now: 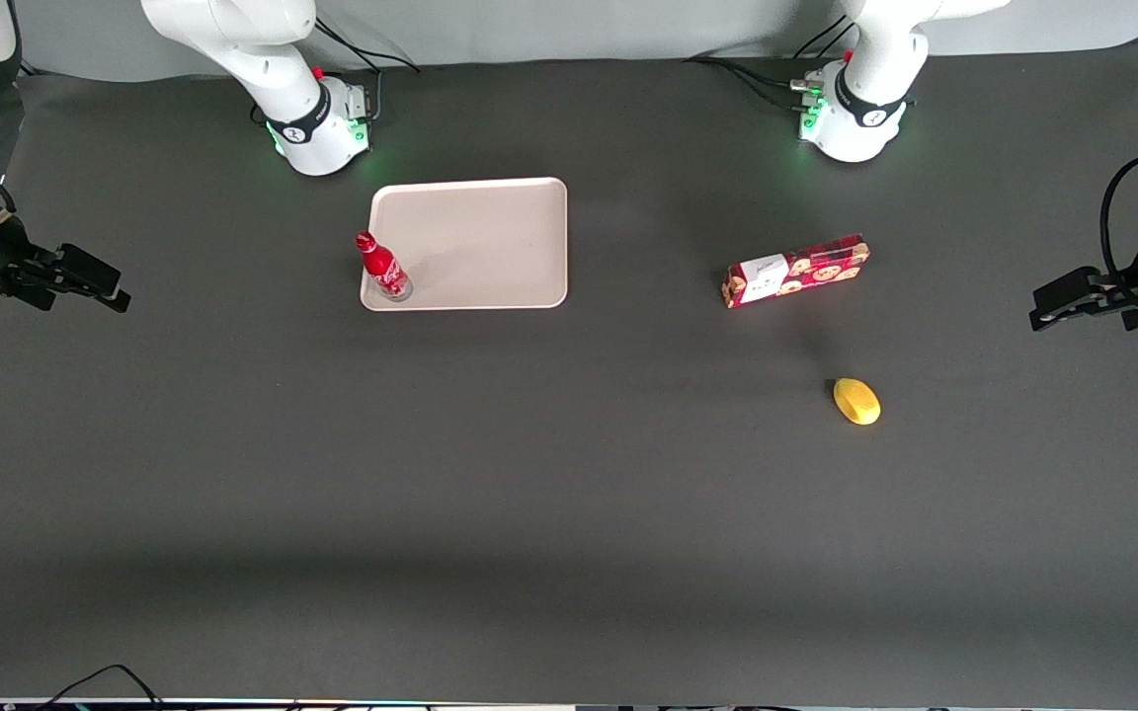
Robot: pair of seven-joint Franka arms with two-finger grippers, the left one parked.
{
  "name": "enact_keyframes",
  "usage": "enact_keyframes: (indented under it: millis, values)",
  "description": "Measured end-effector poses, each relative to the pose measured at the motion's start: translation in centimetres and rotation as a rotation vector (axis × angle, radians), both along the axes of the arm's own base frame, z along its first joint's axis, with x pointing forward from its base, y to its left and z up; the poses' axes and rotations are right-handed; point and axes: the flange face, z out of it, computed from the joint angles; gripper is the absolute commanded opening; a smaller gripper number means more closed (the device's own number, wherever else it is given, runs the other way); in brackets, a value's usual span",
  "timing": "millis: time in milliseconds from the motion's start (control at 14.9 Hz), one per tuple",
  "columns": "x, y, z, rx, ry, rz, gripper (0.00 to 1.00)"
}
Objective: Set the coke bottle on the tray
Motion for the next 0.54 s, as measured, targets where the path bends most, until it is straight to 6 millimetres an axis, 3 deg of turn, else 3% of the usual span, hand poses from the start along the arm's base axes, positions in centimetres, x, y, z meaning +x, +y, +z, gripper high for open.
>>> enact_keyframes:
  millis: [536]
  values:
    - [0.8, -0.1, 1.2, -0.032, 0.002, 0.038, 1.00]
